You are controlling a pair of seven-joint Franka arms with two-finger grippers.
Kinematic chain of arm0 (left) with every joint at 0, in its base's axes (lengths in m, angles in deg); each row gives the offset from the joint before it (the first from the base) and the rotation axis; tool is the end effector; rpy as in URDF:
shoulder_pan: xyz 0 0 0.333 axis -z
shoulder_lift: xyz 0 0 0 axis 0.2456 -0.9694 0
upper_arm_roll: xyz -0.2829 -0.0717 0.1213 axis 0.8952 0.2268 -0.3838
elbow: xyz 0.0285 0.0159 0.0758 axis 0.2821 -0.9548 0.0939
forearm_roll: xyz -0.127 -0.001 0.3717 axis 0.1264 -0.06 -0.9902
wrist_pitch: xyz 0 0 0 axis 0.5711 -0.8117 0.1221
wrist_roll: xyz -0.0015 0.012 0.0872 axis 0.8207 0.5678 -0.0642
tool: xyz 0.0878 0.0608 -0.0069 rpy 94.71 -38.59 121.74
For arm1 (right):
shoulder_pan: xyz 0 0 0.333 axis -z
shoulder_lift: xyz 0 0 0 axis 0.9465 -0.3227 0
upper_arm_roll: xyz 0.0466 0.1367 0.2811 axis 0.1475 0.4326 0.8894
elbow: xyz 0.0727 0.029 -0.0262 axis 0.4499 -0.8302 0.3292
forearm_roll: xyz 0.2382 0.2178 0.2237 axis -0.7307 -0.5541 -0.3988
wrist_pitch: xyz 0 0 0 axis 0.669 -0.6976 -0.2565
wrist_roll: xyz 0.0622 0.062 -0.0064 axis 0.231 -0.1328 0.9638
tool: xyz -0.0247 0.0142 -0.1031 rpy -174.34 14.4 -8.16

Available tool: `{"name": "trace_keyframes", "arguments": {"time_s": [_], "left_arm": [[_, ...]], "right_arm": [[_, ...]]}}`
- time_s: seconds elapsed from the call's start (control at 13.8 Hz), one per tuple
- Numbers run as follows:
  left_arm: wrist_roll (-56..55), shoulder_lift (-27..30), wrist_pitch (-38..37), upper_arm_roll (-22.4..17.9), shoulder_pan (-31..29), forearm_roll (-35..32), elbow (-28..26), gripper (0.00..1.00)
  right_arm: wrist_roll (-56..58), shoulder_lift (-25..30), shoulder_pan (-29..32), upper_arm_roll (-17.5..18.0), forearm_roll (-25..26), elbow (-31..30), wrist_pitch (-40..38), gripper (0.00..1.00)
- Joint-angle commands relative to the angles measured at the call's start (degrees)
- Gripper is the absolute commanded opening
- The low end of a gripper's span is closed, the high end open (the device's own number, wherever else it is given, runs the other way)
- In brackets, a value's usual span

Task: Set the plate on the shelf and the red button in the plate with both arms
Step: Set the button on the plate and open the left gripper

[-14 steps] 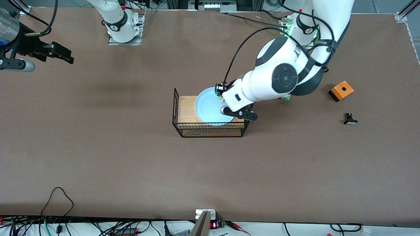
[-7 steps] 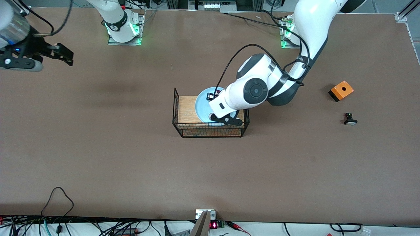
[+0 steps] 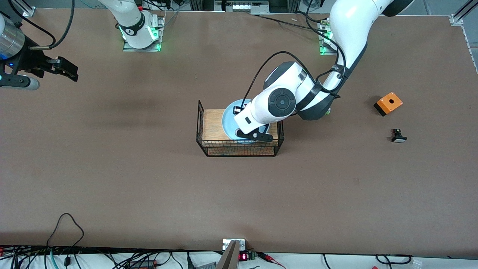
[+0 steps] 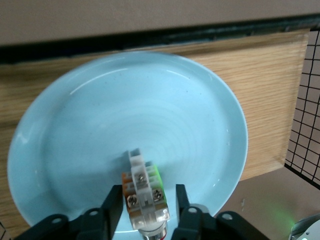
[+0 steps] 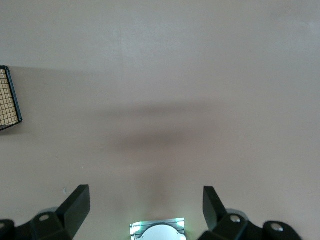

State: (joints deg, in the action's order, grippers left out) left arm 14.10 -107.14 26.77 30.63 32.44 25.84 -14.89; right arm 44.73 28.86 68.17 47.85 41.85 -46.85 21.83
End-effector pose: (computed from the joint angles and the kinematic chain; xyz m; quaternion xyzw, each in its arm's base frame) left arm 0.5675 -0.4462 0.3492 0.9793 -0.0474 -0.1399 0.1383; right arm 0.5305 0.0353 0.6127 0.9965 -0.0346 -0.0595 0.0475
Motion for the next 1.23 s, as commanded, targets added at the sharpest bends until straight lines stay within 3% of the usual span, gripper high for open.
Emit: {"name": "trace_keyframes", "arguments": {"time_s": [0.0, 0.22, 0.58, 1.01, 1.16], "left_arm": [[-0.8, 1.6, -1.7, -0.6, -1.1, -1.5, 1.4, 1.0], [-0.8, 4.2, -7.8, -0.5, -2.4, -10.2, 2.1, 1.0], [-0.6, 10.3, -21.6, -0.2, -5.7, -15.3, 6.6, 1.0], [2.8, 11.7, -26.8, -0.6, -6.0, -15.7, 8.0, 1.0], [6.7, 11.7, -27.9, -0.7, -8.9, -15.7, 9.3, 1.0]], "right_arm": [[0.6, -1.3, 0.3, 0.0, -1.9, 2.0, -3.4, 1.0], [0.6, -1.5, 0.8, -0.6, -5.0, 2.0, -4.2, 1.0], [0.8, -5.3, 1.5, -1.2, -4.9, 3.6, -4.3, 1.0], [-0.3, -6.1, 1.9, -1.8, -4.3, 7.0, -3.1, 1.0], [-0.3, -6.4, 1.8, -2.2, -4.3, 7.6, -2.6, 1.0]]}}
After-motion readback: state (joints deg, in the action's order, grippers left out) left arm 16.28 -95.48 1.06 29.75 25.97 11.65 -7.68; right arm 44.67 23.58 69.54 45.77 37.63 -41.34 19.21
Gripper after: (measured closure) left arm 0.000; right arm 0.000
